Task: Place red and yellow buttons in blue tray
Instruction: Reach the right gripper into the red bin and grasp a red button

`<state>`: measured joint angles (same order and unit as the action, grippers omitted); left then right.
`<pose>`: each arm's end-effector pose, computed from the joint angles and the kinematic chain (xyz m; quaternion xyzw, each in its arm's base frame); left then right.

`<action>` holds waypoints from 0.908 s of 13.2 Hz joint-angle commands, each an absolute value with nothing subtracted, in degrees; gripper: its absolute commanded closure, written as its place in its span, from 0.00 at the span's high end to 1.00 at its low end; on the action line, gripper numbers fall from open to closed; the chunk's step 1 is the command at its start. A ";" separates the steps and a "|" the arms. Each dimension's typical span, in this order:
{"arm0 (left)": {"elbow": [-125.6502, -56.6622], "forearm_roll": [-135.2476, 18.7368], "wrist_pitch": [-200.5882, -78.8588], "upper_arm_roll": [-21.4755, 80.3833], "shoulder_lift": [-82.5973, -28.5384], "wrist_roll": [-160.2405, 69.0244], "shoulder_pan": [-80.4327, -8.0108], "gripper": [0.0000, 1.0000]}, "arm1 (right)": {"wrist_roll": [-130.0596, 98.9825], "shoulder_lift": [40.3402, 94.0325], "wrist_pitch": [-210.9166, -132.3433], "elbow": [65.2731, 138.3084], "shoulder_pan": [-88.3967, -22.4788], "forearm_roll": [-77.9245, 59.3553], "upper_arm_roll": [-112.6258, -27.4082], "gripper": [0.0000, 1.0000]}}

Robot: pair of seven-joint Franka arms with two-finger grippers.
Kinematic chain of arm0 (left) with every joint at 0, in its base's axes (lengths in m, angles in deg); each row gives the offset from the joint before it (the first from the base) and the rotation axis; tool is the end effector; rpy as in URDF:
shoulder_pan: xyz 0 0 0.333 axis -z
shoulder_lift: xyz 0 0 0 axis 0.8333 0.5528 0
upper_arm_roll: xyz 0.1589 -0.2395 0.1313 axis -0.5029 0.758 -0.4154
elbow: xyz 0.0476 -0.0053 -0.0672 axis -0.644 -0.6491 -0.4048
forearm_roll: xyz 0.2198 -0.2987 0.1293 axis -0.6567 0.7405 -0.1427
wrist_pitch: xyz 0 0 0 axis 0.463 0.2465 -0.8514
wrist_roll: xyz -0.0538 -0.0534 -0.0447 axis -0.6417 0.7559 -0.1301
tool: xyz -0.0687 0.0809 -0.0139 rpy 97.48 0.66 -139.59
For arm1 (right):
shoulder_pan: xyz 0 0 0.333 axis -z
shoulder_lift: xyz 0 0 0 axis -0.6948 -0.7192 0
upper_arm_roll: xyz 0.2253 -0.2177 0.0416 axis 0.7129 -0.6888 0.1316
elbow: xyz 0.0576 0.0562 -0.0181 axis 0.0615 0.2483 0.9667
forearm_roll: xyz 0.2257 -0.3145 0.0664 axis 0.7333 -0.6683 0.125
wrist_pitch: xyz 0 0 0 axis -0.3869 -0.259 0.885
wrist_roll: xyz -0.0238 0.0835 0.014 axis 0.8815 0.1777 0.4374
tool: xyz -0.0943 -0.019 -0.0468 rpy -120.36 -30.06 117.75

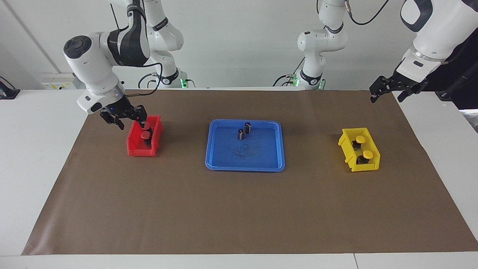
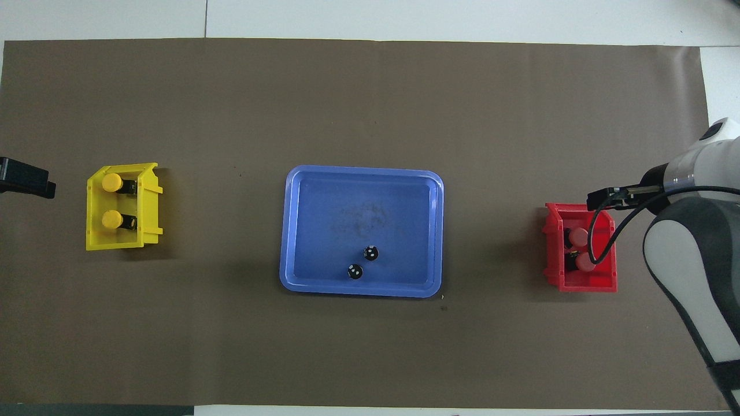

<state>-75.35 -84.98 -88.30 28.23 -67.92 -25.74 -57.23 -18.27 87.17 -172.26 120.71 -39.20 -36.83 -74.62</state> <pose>0.5343 -0.0069 0.6156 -0.9982 0.0471 0.0358 0.0127 0.5226 -0.0171 0.4428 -0.9997 -0.0150 -0.0031 0.0215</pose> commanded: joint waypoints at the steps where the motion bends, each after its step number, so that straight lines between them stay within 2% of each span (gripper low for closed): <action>1: -77.84 -86.20 -89.23 27.92 -70.02 -26.21 -56.61 1.00 | -18.35 87.19 -177.86 126.00 -38.92 -35.66 -74.41 0.76; 7: -79.69 -86.29 -90.20 27.83 -70.81 -26.56 -56.61 1.00 | -18.18 88.33 -181.38 131.54 -38.92 -35.66 -74.41 0.68; 12: -79.96 -86.38 -89.94 27.83 -71.08 -26.47 -56.88 1.00 | -17.83 87.71 -181.30 131.90 -38.74 -35.66 -74.41 0.66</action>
<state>-77.84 -85.02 -88.90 28.11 -69.23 -25.75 -57.38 -18.27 86.43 -180.40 130.40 -39.14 -36.79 -74.68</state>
